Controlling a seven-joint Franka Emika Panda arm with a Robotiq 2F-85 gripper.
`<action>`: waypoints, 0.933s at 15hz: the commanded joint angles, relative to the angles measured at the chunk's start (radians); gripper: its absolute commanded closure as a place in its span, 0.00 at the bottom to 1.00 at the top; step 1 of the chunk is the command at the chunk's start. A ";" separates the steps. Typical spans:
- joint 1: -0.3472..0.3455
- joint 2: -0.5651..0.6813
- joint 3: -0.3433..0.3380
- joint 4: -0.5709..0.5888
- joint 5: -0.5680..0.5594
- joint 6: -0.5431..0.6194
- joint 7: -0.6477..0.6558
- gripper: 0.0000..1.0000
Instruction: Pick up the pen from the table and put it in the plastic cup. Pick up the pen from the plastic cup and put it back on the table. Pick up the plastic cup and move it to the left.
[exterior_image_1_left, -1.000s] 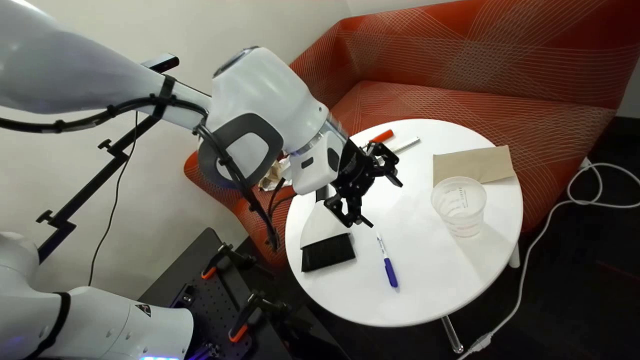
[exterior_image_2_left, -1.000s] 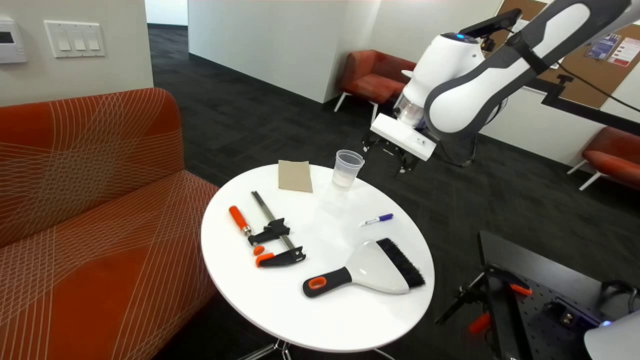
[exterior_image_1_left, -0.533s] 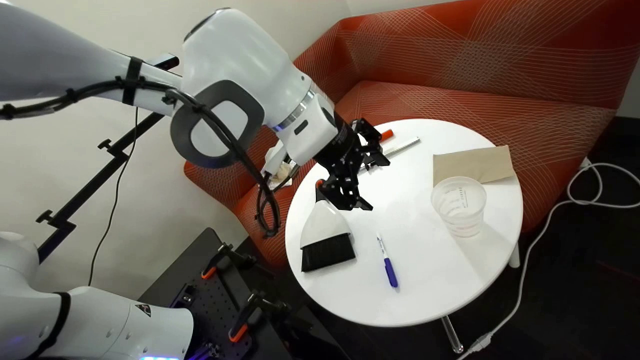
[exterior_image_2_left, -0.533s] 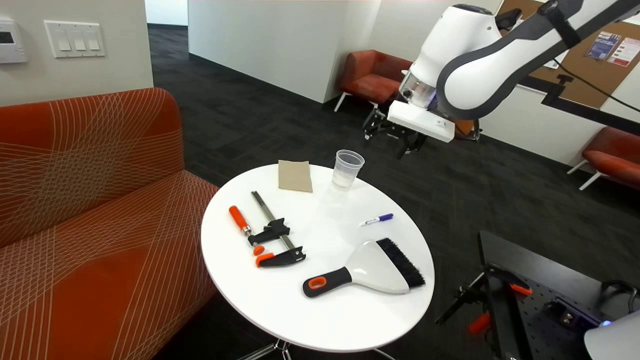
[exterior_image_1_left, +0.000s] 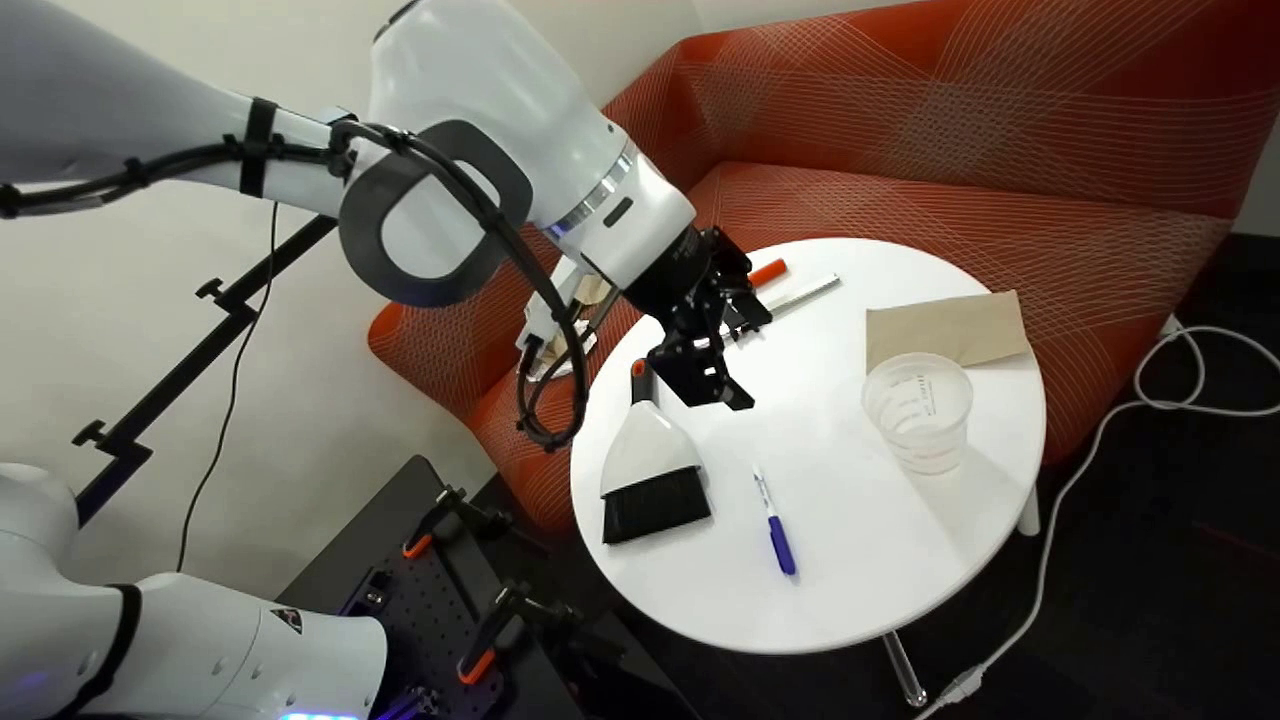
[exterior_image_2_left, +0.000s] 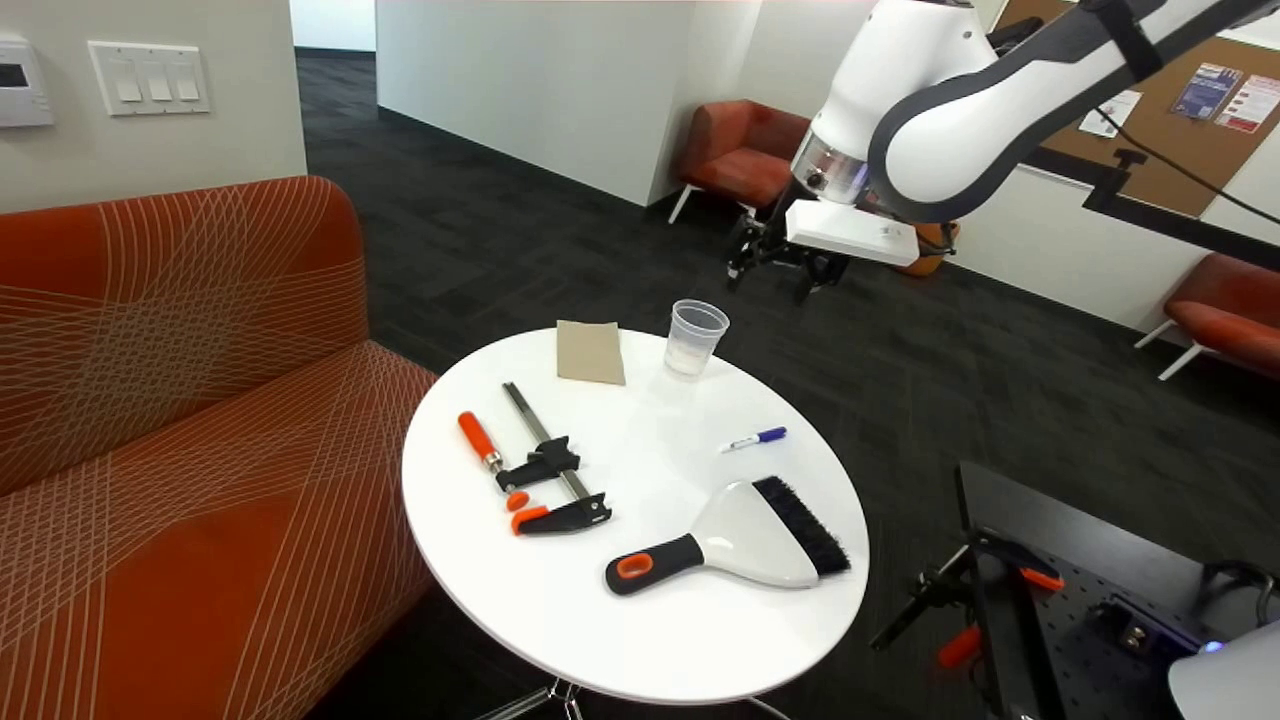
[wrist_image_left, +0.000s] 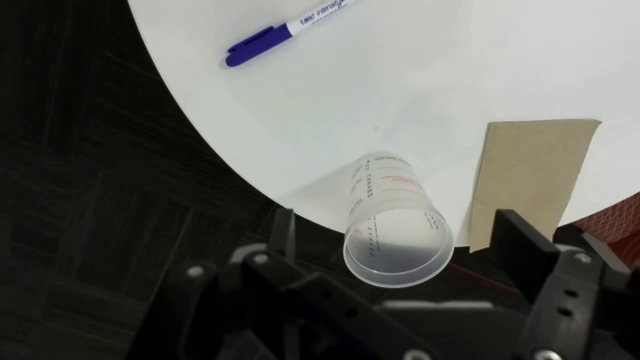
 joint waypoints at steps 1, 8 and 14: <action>-0.006 0.003 0.004 0.003 0.001 0.000 -0.004 0.00; -0.022 0.095 0.002 0.107 -0.048 0.024 -0.087 0.00; -0.110 0.188 0.084 0.245 0.070 -0.043 -0.405 0.00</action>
